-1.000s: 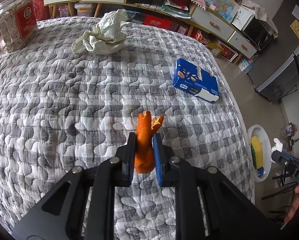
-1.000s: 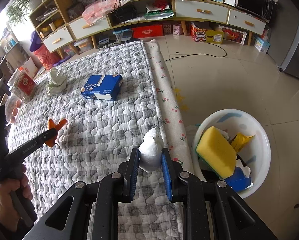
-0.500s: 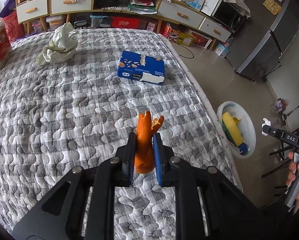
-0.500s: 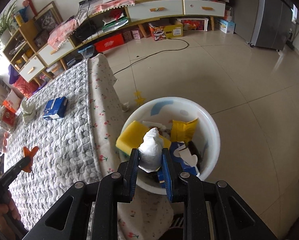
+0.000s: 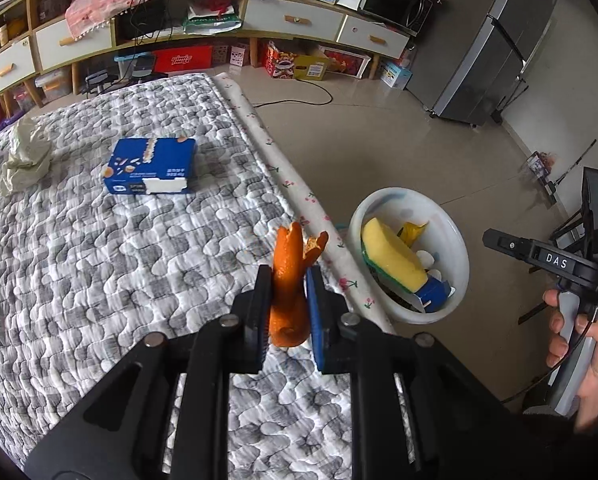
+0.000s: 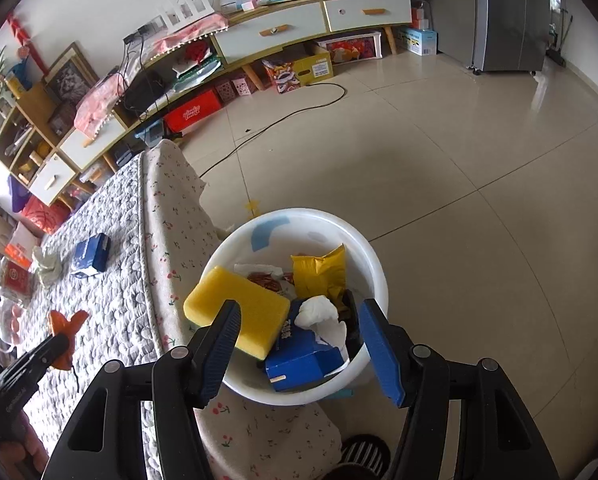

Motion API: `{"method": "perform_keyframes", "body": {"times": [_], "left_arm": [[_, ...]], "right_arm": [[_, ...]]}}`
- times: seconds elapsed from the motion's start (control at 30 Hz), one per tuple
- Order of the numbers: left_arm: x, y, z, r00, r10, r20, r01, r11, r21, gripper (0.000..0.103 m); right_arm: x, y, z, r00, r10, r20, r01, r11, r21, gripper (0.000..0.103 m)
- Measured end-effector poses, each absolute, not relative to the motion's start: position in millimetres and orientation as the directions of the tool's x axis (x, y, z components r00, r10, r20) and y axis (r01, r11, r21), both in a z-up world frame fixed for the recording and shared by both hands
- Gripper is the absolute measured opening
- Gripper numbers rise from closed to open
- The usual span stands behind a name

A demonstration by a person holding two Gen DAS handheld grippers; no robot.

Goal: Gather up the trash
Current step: 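Carry the tissue ball and orange wrapper over the bucket with both tools, then open both tools to drop the tissue ball and orange wrapper into the bucket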

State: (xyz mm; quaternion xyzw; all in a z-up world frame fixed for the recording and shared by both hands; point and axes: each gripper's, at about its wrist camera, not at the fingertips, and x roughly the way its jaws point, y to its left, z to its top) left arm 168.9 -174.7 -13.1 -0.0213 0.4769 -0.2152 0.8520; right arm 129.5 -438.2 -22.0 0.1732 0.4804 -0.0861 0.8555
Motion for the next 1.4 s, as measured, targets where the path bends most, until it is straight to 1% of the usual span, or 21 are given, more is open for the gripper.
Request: {"method": "perform_keyframes", "body": {"times": [0.17, 0.43, 0.7, 0.73, 0.77, 0.83, 0.9, 1.07, 1.13, 1.27, 1.33, 1.4], "left_arm": [[170, -224, -16, 0.427, -0.412, -0.805, 0.42, 0.878, -0.227, 0.019], [175, -298, -29, 0.403, -0.429, -0.808, 0.514, 0.837, -0.188, 0.019], [183, -330, -38, 0.416, -0.411, -0.811, 0.543, 0.828, -0.141, 0.021], [184, -331, -38, 0.417, -0.411, -0.81, 0.543, 0.828, -0.141, 0.024], [185, -332, -39, 0.409, -0.415, -0.812, 0.543, 0.827, -0.149, 0.031], [188, -332, -41, 0.383, -0.413, -0.827, 0.529, 0.831, -0.17, 0.078], [185, -328, -37, 0.412, -0.407, -0.815, 0.516, 0.842, -0.159, 0.081], [181, -311, -33, 0.421, -0.368, -0.829, 0.5, 0.857, -0.126, 0.083], [177, -297, -28, 0.436, -0.355, -0.827, 0.49, 0.864, -0.112, 0.09], [174, -263, -22, 0.461, -0.326, -0.825, 0.462, 0.882, -0.09, 0.094], [172, -243, -20, 0.471, -0.312, -0.825, 0.439, 0.894, -0.088, 0.099], [170, -221, -19, 0.482, -0.298, -0.824, 0.414, 0.906, -0.086, 0.101]], "right_arm": [[109, -454, -19, 0.53, -0.005, -0.848, 0.329, 0.923, 0.201, 0.063], [71, -485, -22, 0.529, -0.099, -0.843, 0.371, 0.92, 0.125, 0.065], [46, -513, -27, 0.523, -0.129, -0.842, 0.416, 0.902, 0.12, 0.065], [44, -515, -27, 0.524, -0.129, -0.842, 0.42, 0.899, 0.123, 0.065], [43, -516, -26, 0.525, -0.129, -0.841, 0.422, 0.898, 0.126, 0.065], [42, -517, -26, 0.528, -0.129, -0.84, 0.424, 0.897, 0.129, 0.065], [42, -518, -25, 0.531, -0.127, -0.838, 0.422, 0.897, 0.131, 0.066], [46, -507, -19, 0.537, -0.128, -0.834, 0.408, 0.905, 0.123, 0.069], [51, -501, -16, 0.542, -0.124, -0.831, 0.399, 0.908, 0.125, 0.07], [59, -486, -9, 0.557, -0.118, -0.822, 0.374, 0.92, 0.121, 0.073], [64, -477, -8, 0.556, -0.115, -0.823, 0.36, 0.926, 0.113, 0.073], [71, -466, -6, 0.554, -0.112, -0.825, 0.345, 0.933, 0.105, 0.073]]}}
